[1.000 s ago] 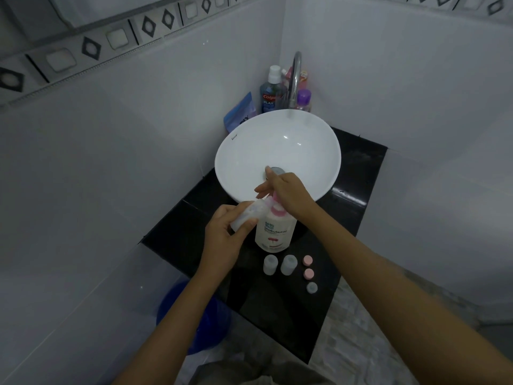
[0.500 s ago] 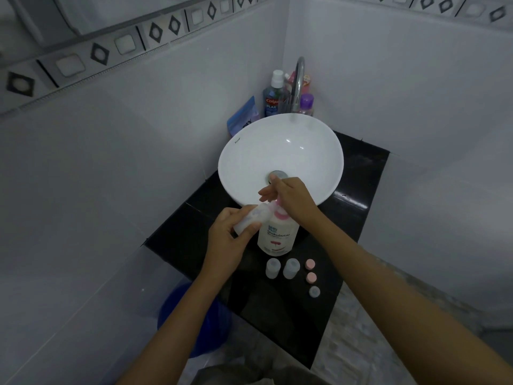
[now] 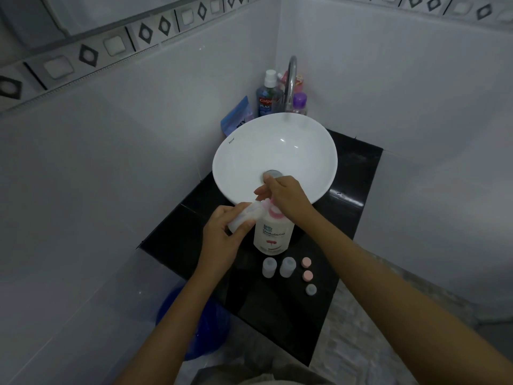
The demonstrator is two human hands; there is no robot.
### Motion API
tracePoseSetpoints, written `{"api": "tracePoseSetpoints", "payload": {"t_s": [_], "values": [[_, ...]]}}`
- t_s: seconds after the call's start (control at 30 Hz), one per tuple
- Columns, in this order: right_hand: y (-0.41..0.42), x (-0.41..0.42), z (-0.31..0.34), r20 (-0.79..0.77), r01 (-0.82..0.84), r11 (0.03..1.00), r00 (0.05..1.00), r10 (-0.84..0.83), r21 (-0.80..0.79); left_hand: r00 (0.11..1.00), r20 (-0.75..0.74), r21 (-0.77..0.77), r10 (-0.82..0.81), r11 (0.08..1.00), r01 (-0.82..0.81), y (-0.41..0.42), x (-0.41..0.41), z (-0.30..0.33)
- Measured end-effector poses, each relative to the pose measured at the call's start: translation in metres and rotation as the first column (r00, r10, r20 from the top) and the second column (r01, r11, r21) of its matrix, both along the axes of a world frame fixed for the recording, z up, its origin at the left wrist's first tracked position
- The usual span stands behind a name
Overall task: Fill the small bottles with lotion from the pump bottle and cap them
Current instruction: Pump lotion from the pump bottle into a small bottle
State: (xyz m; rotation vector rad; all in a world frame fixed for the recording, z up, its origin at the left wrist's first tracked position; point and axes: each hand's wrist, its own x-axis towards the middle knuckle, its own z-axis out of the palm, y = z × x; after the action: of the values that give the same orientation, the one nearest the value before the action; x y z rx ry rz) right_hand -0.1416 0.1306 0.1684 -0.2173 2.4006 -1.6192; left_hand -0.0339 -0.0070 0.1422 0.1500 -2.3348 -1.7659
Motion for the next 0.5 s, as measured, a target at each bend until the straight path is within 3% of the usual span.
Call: {"api": "tracePoseSetpoints", "payload": {"t_s": [0.17,0.4,0.5], "values": [[-0.002,0.001,-0.008,-0.015,0.058,0.998,0.998,-0.058,-0.03,1.0,0.008,0.015,0.006,1.0,-0.006,0.0,-0.001,-0.001],[-0.002,0.003,-0.017,-0.006,0.043,0.999,0.999,-0.042,0.033,0.999,0.04,-0.006,0.014,1.0,-0.013,0.003,0.0,-0.005],[-0.001,-0.001,-0.008,0.033,0.013,1.0,0.999,-0.013,-0.018,1.0,0.008,0.018,0.005,1.0,-0.005,0.002,-0.001,0.001]]}}
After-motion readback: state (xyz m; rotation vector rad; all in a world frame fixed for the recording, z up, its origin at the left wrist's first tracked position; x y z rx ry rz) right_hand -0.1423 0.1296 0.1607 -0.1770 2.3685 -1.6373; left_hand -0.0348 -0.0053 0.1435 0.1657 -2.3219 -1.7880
